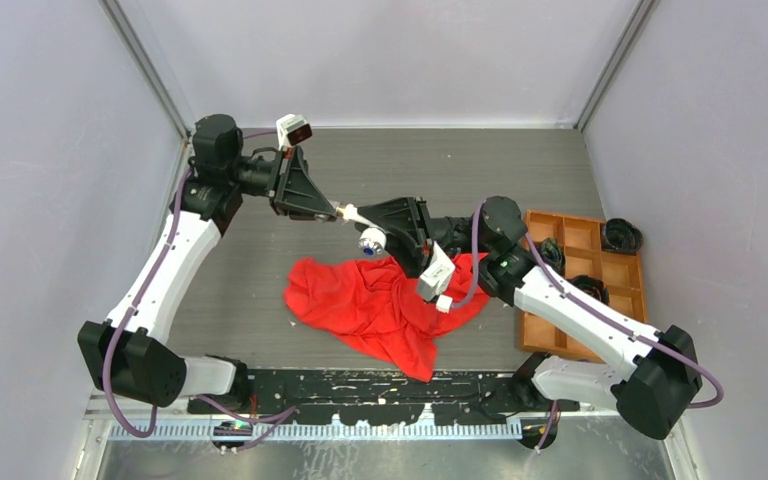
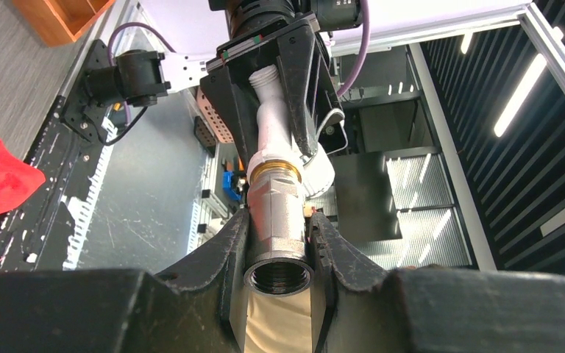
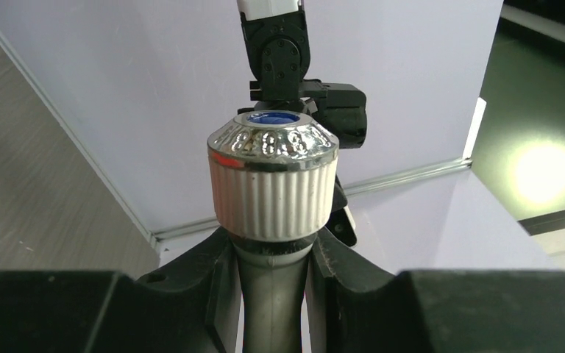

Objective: Install the water faucets

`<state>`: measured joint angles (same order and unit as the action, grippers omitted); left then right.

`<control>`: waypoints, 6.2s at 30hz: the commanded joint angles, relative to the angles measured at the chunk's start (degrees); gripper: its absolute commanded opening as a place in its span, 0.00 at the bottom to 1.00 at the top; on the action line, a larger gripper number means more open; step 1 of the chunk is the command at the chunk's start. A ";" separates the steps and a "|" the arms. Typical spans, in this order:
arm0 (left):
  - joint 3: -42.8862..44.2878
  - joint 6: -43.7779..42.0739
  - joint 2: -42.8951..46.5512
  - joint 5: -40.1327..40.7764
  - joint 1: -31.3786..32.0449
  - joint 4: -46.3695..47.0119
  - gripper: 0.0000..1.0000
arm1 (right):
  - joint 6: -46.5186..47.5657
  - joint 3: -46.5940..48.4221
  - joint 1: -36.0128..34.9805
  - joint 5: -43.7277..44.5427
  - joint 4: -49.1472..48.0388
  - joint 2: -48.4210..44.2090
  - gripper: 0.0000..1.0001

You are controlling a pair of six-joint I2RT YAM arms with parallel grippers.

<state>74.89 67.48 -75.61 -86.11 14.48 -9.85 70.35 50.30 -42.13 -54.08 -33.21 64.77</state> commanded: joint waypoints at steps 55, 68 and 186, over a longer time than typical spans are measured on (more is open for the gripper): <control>-4.70 -10.53 -0.42 22.64 2.22 39.15 0.00 | -113.72 38.75 4.31 -2.17 -5.84 26.67 0.00; -11.72 -26.34 5.03 31.01 3.16 38.78 0.00 | -157.54 41.27 6.55 3.85 -21.80 39.22 0.00; -13.57 -51.53 14.46 32.72 -7.23 2.82 0.00 | -170.97 17.79 15.91 -1.39 -28.07 33.63 0.00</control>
<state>63.79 33.21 -64.88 -63.86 7.35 -4.62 -84.75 74.48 -26.09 -64.25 -59.00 101.62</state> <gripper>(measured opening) 0.304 0.348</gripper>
